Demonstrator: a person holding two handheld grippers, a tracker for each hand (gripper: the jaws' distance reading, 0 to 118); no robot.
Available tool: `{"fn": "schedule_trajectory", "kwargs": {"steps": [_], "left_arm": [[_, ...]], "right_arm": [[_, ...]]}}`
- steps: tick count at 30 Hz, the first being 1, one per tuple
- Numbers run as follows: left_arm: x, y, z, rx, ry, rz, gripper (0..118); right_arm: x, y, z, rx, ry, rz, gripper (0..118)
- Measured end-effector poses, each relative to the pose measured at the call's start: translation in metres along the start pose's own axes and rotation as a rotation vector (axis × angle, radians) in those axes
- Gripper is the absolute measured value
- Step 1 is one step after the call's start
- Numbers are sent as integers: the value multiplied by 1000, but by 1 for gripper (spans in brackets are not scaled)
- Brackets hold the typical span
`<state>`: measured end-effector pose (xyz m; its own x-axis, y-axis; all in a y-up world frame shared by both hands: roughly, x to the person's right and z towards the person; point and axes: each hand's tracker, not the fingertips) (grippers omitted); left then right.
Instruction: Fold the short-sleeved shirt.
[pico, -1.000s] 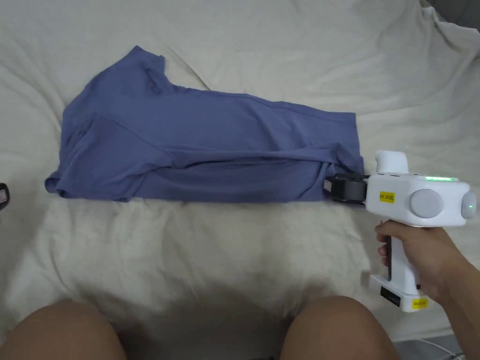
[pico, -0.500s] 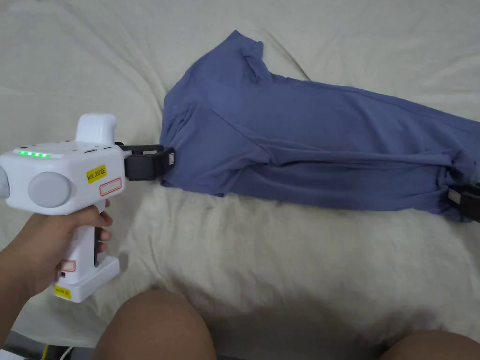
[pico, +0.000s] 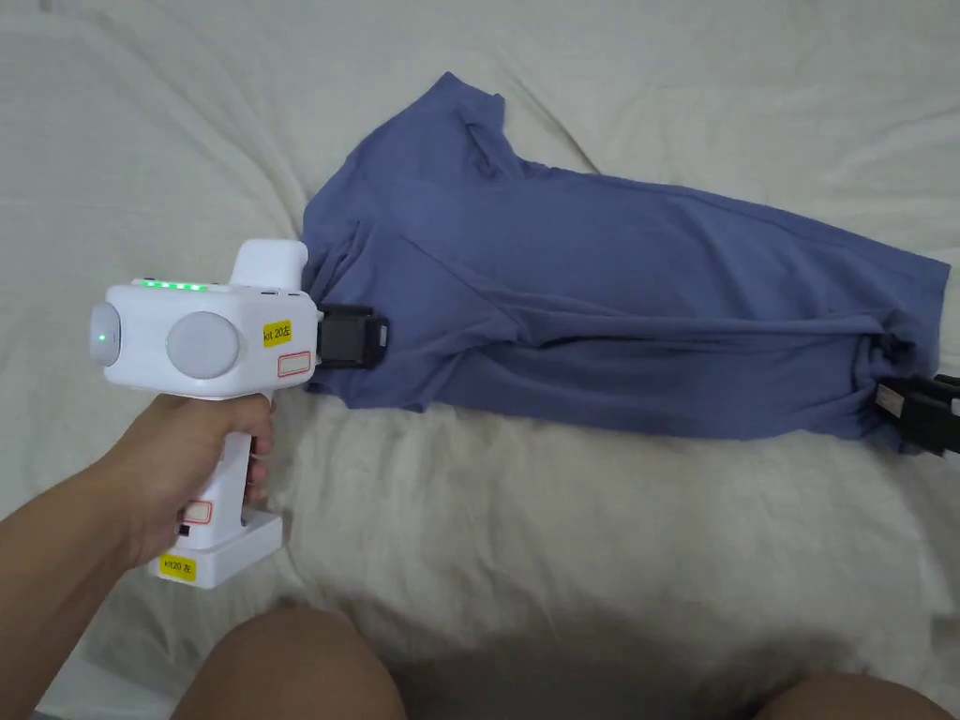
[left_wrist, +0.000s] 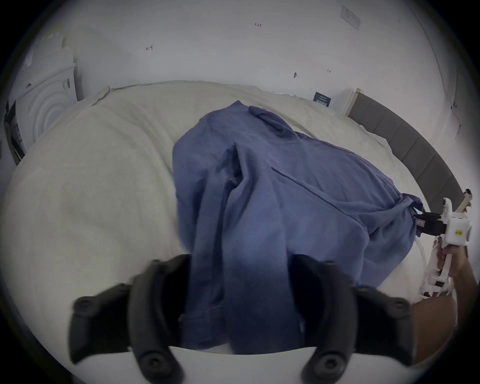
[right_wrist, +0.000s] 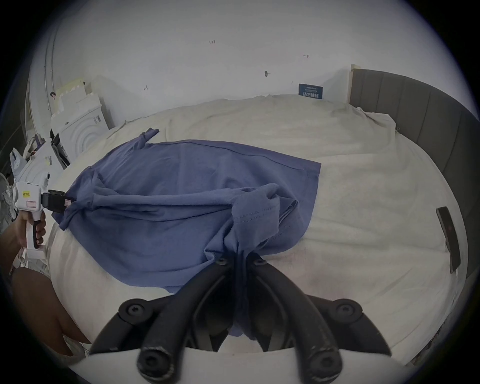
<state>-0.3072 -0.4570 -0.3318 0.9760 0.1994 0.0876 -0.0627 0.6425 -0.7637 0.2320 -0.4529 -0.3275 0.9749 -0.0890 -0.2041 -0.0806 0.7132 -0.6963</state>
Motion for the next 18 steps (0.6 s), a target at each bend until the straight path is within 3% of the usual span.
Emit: {"fn": "schedule_trajectory", "kwargs": {"steps": [2,4,8,18], "left_arm": [[-2,-1,4,2,49,-11,51],[-7,-1,10,6,-25,61,8],[2,-6,19,-7,-10,10,7],[6,-19,68,53,-63,123,7]], "right_arm": [[1,-2,-2,-3,0,-3,8],[2,-2,-2,-10,17,-16,8],[7,-3,4,7,33,-45,8],[20,-8,34,34,66,-71,8]]}}
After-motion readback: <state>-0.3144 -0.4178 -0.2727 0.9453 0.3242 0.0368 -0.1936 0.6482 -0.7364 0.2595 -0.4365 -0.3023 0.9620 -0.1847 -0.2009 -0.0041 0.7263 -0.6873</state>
